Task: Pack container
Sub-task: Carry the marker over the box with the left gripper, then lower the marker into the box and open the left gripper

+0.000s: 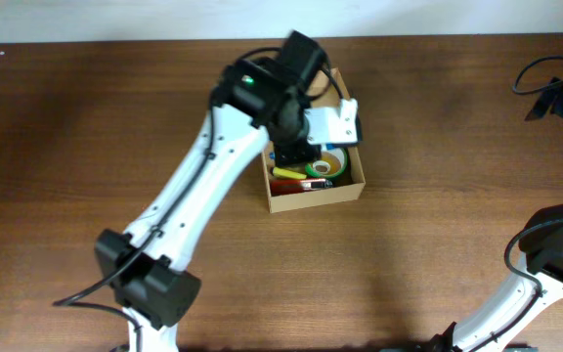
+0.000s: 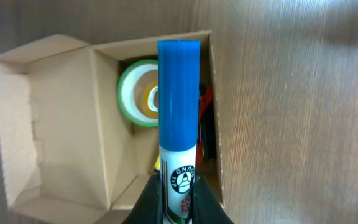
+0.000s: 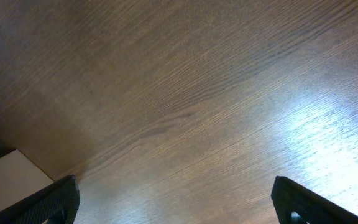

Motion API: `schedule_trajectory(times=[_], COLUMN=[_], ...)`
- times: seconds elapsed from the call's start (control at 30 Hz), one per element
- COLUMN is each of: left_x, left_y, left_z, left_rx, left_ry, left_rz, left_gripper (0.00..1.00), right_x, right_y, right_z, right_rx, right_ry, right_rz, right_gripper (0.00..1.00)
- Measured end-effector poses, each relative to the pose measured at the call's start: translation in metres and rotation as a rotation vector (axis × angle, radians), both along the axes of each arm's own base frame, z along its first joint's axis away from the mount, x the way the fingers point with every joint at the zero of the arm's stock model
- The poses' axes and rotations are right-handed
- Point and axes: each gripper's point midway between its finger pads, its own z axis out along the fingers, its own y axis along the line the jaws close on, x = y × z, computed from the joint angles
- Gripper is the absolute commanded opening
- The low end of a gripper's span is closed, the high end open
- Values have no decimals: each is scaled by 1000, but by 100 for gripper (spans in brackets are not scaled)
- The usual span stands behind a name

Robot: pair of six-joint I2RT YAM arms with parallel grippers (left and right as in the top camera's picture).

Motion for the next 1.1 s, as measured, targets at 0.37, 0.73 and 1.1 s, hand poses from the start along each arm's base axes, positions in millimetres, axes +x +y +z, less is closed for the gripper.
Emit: schedule_trajectory(times=[0.37, 0.73, 1.1], left_x=[38, 32, 12], left_y=[-13, -3, -3], left_z=[-72, -119, -148], left_rx=[156, 219, 261], left_ry=[-24, 27, 78], left_rz=[124, 176, 168], left_gripper=[2, 1, 2], right_x=[0, 0, 0], right_y=[0, 0, 0], right_z=[0, 0, 0], right_rx=[0, 0, 0], right_ry=[0, 0, 0], right_rz=[0, 1, 0], right_gripper=[99, 99, 99])
